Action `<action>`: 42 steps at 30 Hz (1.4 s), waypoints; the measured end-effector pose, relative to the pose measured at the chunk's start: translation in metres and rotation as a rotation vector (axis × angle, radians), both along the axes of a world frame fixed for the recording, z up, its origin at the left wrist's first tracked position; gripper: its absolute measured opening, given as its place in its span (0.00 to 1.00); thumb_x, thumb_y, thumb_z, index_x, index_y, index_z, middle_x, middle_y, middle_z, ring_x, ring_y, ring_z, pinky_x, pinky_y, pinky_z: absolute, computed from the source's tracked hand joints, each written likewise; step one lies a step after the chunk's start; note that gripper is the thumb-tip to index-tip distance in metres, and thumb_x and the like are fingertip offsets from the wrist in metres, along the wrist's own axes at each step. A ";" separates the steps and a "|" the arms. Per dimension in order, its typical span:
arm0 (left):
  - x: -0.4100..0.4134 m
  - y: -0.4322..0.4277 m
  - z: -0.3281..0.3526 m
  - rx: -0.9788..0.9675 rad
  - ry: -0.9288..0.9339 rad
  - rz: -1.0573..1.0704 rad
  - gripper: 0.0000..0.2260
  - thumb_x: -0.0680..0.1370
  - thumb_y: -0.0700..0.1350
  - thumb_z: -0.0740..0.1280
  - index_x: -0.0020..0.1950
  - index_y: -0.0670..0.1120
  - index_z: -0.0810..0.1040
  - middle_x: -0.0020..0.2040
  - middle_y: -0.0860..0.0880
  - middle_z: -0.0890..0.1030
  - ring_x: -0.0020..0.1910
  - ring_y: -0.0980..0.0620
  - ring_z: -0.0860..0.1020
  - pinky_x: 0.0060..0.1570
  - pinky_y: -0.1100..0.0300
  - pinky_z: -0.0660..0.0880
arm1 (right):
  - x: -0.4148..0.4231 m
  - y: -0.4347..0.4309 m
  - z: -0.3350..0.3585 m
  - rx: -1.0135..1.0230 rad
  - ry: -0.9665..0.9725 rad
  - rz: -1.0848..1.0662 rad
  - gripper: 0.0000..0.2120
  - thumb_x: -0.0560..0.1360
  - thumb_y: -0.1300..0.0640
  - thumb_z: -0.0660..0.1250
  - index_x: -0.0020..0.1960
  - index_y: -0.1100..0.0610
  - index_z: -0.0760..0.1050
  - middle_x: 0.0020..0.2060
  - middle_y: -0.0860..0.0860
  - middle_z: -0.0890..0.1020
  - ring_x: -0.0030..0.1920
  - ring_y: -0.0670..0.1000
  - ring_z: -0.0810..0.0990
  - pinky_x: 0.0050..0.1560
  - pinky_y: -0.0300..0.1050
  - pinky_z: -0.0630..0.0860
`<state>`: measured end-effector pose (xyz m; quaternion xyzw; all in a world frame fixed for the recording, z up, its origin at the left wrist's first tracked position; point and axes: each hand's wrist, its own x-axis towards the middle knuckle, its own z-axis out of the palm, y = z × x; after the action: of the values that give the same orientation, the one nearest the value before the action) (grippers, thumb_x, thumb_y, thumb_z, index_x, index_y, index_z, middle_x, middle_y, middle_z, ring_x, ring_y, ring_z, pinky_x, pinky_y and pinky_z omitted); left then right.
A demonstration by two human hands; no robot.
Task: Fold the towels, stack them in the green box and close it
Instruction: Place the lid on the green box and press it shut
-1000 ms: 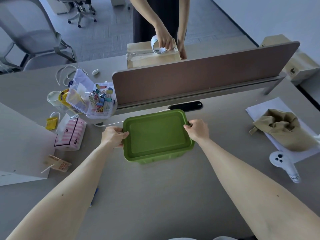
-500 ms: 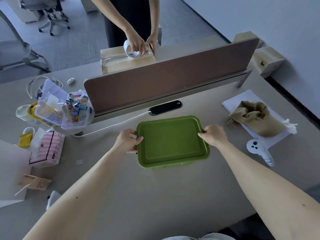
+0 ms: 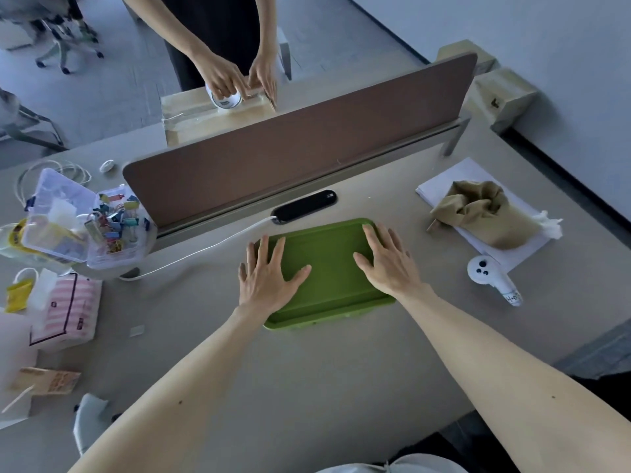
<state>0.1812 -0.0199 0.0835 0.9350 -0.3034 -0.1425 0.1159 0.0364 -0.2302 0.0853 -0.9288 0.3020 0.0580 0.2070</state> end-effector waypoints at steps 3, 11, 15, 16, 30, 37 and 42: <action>-0.002 0.003 -0.003 0.007 -0.055 -0.005 0.41 0.73 0.77 0.48 0.79 0.56 0.51 0.81 0.50 0.48 0.80 0.43 0.45 0.73 0.35 0.57 | 0.009 0.000 -0.004 -0.069 0.010 0.064 0.33 0.81 0.36 0.49 0.81 0.48 0.46 0.81 0.49 0.46 0.80 0.57 0.46 0.77 0.59 0.52; -0.004 0.001 -0.006 -0.028 -0.075 0.028 0.40 0.73 0.75 0.52 0.79 0.56 0.53 0.81 0.51 0.50 0.80 0.46 0.45 0.70 0.39 0.64 | 0.013 -0.001 -0.015 -0.043 -0.051 0.049 0.34 0.80 0.35 0.50 0.81 0.49 0.48 0.81 0.49 0.50 0.80 0.58 0.54 0.78 0.56 0.56; -0.005 0.002 -0.006 -0.026 -0.075 0.033 0.40 0.73 0.75 0.52 0.79 0.56 0.52 0.81 0.52 0.49 0.80 0.46 0.45 0.69 0.39 0.65 | 0.013 -0.001 -0.016 -0.058 -0.056 0.044 0.34 0.80 0.35 0.50 0.80 0.51 0.49 0.81 0.49 0.51 0.79 0.58 0.56 0.77 0.56 0.57; -0.005 0.001 -0.006 -0.017 -0.079 0.030 0.40 0.73 0.75 0.51 0.79 0.56 0.52 0.81 0.51 0.49 0.80 0.46 0.45 0.70 0.39 0.64 | 0.013 -0.001 -0.016 -0.065 -0.049 0.044 0.34 0.80 0.35 0.49 0.80 0.50 0.48 0.81 0.49 0.51 0.79 0.58 0.56 0.77 0.56 0.58; 0.005 0.009 0.024 0.254 0.092 -0.292 0.66 0.49 0.81 0.67 0.76 0.63 0.34 0.80 0.45 0.33 0.78 0.39 0.32 0.70 0.29 0.34 | 0.002 -0.007 0.012 -0.049 0.228 0.412 0.69 0.48 0.15 0.60 0.76 0.39 0.29 0.78 0.56 0.30 0.77 0.61 0.28 0.75 0.69 0.36; 0.012 0.000 0.023 0.335 0.097 -0.345 0.68 0.47 0.81 0.68 0.75 0.64 0.31 0.79 0.45 0.31 0.77 0.38 0.31 0.69 0.28 0.35 | 0.021 -0.003 0.018 -0.044 0.332 0.482 0.72 0.48 0.19 0.68 0.76 0.40 0.28 0.77 0.54 0.29 0.77 0.62 0.30 0.75 0.71 0.41; 0.011 -0.002 0.022 0.338 0.158 -0.323 0.69 0.46 0.79 0.69 0.75 0.64 0.31 0.77 0.48 0.27 0.75 0.40 0.27 0.69 0.27 0.38 | 0.020 -0.004 0.018 -0.007 0.337 0.460 0.72 0.48 0.20 0.70 0.76 0.38 0.29 0.77 0.51 0.28 0.77 0.60 0.30 0.73 0.73 0.46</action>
<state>0.1925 -0.0224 0.1057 0.8664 -0.4107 -0.2809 -0.0432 0.0567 -0.2340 0.1033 -0.9508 0.1135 0.2561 0.1321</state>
